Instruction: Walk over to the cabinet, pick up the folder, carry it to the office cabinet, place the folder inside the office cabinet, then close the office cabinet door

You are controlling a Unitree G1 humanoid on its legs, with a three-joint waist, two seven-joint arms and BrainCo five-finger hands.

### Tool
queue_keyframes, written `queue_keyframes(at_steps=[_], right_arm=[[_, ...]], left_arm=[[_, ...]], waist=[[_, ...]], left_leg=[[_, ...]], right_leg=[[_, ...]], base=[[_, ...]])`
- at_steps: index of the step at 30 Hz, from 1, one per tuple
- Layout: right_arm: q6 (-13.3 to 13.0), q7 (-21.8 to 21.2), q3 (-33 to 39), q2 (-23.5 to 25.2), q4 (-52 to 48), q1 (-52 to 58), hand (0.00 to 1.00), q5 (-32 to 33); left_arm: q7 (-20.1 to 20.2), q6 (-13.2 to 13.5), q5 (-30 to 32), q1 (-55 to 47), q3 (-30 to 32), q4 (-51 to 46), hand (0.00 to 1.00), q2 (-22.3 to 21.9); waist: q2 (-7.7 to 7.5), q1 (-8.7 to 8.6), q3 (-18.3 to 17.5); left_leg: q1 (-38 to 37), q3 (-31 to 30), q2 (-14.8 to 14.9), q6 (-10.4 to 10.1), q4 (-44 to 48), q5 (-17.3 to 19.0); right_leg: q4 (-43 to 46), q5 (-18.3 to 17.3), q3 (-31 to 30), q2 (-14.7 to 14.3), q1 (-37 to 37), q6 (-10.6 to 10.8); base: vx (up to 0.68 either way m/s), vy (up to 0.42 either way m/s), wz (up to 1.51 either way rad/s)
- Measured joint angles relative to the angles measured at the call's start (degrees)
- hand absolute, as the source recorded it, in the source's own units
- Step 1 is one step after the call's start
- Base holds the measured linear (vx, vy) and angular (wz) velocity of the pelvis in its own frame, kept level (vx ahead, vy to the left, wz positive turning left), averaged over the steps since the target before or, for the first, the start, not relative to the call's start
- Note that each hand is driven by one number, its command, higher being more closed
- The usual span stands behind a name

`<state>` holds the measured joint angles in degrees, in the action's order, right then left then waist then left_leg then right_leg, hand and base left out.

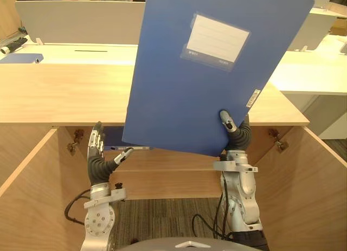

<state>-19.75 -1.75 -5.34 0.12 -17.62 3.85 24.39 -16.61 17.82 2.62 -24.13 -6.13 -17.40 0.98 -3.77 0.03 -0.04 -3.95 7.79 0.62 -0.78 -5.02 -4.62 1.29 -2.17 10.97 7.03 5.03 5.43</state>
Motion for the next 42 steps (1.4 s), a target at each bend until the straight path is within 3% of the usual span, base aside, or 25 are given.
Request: queue_keyframes(at_steps=[8,17,23,24,25,29,32,37,42], right_arm=[[0.2,1.0,-0.2,-0.1,-4.4,-0.2,1.00,-0.1],[0.2,1.0,-2.0,-0.1,-4.4,0.0,1.00,-1.6],[0.2,2.0,-5.4,-0.8,-4.0,-0.5,1.00,-9.1],[0.2,2.6,-6.4,-0.8,-3.9,-1.7,1.00,-10.7],[0.3,3.5,-7.1,-1.0,-3.8,-3.9,1.00,-11.8],[0.7,7.1,-10.4,-1.7,-3.9,-8.1,1.00,-18.0],[1.0,10.2,-12.7,-2.0,-4.3,-8.0,1.00,-24.0],[1.4,15.6,-14.3,-3.3,-10.4,-8.1,1.00,-32.9],[1.3,18.9,-14.2,-3.2,-10.8,-10.3,1.00,-38.1]], left_arm=[[4.6,-3.1,-2.5,-0.7,1.1,13.3,0.00,-0.1],[5.9,-5.5,-2.3,0.1,4.4,27.2,0.00,0.2],[5.5,-6.9,-2.3,4.4,8.5,35.3,0.00,0.7],[5.2,-6.9,-2.3,6.3,9.2,36.7,0.00,0.9],[4.6,-6.9,-2.3,9.2,9.6,37.9,0.00,1.1],[3.1,-7.1,-3.2,15.0,10.6,38.9,0.00,0.4],[1.9,-7.1,-4.7,16.2,10.6,38.9,0.00,-0.1],[0.2,-7.1,-4.7,17.3,11.3,38.8,0.00,-2.0],[-0.7,-7.1,-4.7,19.8,11.7,38.8,0.00,-2.3]], waist=[[-0.28,0.22,0.3],[-0.20,0.18,1.5],[-0.02,0.45,6.9],[0.05,0.40,9.8],[0.04,0.31,13.0],[1.76,0.26,17.9],[2.50,0.51,18.9],[4.21,1.55,20.5],[4.67,1.90,21.0]], left_leg=[[0.3,-0.3,0.0,0.0,0.0,0.0],[1.0,0.0,0.1,0.0,0.0,0.0],[4.6,1.0,0.2,0.0,0.5,-0.7],[6.7,1.0,0.3,0.1,2.4,-0.4],[10.8,1.2,0.7,0.5,8.1,1.3],[24.9,1.8,3.1,1.0,25.8,8.3],[32.1,2.1,4.6,0.7,34.8,13.2],[42.3,3.2,7.1,0.4,45.7,17.5],[49.2,3.4,9.0,0.9,54.9,21.4]], right_leg=[[0.1,0.0,0.4,0.0,-0.1,-0.1],[0.3,-0.2,0.1,-0.1,-1.0,-0.5],[2.9,0.7,-1.1,0.0,-6.3,-0.7],[4.5,0.7,-1.2,0.3,-8.0,-0.8],[7.2,0.5,-1.5,0.7,-10.9,-1.1],[19.9,-3.7,-2.9,1.1,-23.0,-1.2],[28.9,-8.4,-4.2,1.7,-30.7,-1.4],[39.2,-11.8,-6.4,1.6,-41.8,-1.9],[48.2,-15.3,-7.9,1.4,-49.3,-1.5]], base=[[0.00,-0.001,0.00],[0.00,0.000,-0.02],[-0.03,0.013,-0.07],[-0.09,0.027,-0.01],[-0.11,0.023,-0.05],[-0.17,0.036,-0.12],[-0.14,0.060,-0.09],[-0.06,0.025,-0.19],[0.00,0.010,-0.13]])
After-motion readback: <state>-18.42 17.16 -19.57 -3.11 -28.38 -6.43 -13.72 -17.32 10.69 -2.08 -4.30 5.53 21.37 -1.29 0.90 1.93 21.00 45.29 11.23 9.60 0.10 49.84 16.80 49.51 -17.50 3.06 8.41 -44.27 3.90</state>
